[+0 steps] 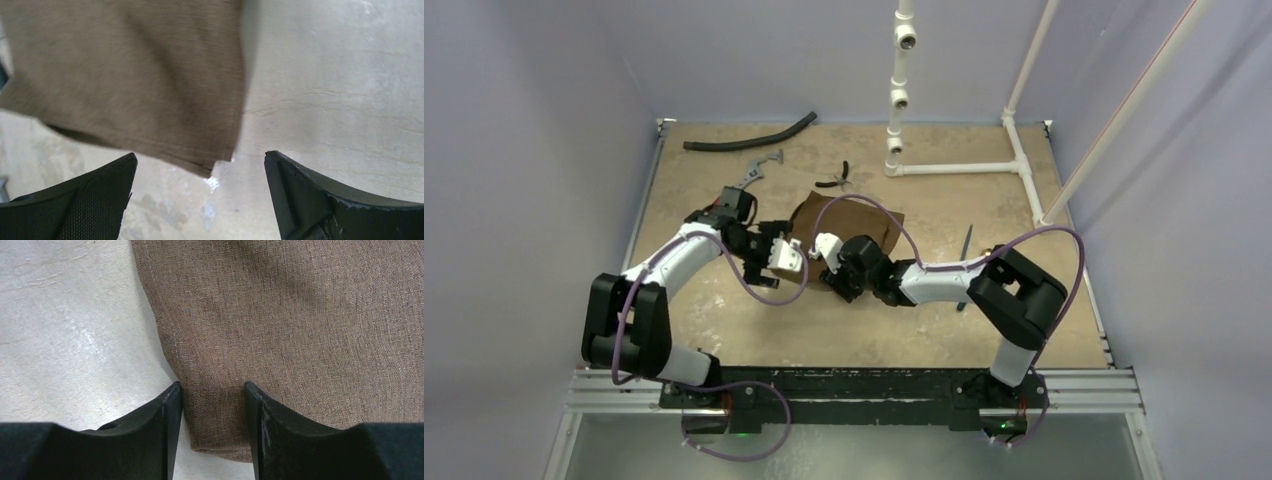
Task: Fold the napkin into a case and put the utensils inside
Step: Pick up the lower triangle-folded napkin from the center of the board.
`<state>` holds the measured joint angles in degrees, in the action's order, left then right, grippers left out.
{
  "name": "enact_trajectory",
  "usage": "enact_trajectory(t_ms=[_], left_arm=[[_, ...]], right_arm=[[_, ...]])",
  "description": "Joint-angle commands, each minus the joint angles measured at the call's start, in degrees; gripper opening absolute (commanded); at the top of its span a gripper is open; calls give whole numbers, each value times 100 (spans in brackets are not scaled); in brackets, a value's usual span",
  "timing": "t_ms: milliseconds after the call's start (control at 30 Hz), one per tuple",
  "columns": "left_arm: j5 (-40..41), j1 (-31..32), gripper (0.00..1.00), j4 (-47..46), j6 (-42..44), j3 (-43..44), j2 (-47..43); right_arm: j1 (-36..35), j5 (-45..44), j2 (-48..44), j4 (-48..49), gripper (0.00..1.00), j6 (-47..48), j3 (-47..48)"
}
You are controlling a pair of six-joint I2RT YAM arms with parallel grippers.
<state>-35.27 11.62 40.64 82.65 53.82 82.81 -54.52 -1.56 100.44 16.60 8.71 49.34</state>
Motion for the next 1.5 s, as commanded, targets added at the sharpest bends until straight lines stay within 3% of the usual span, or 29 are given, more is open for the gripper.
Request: enact_trajectory(t_ms=[0, 167, 367, 433, 567, 700, 833, 900, 967, 1233, 1467], left_arm=[[498, 308, 99, -370, 1070, -447, 50], [1125, 620, 98, -1248, 1082, -560, 379], [1697, 1023, 97, -1896, 990, -885, 672], [1786, 1065, 89, -1937, 1031, -925, 770], [1898, 1154, 62, -1515, 921, -430, 1222], [2005, 1193, 55, -1588, 973, -450, 1360], [2030, 1216, 38, -1668, 835, -450, 1397], [1964, 1212, 22, -1577, 678, -303, 1458], [1841, 1211, 0, -1370, 444, -58, 1549], [1168, 1214, 0, 17, -87, 952, 1811], [730, 1203, 0, 1812, 60, 1586, 2093]], right_arm=[[107, 320, -158, 79, 53, -265, -90], [229, 482, -115, 102, 54, -391, -82], [487, 868, -104, 107, 43, -589, -107], [576, 1008, -105, 107, 38, -627, -109], [689, 1277, -89, 110, 29, -696, -98], [784, 1405, -104, 166, 27, -781, -135], [968, 1606, -107, 181, 24, -976, -116], [1088, 1766, -121, 209, 21, -1091, -109], [1205, 1948, -144, 240, 20, -1188, -105], [1536, 2955, -331, 326, 13, -1637, -166], [1790, 4402, -510, 410, 7, -2160, -294]])
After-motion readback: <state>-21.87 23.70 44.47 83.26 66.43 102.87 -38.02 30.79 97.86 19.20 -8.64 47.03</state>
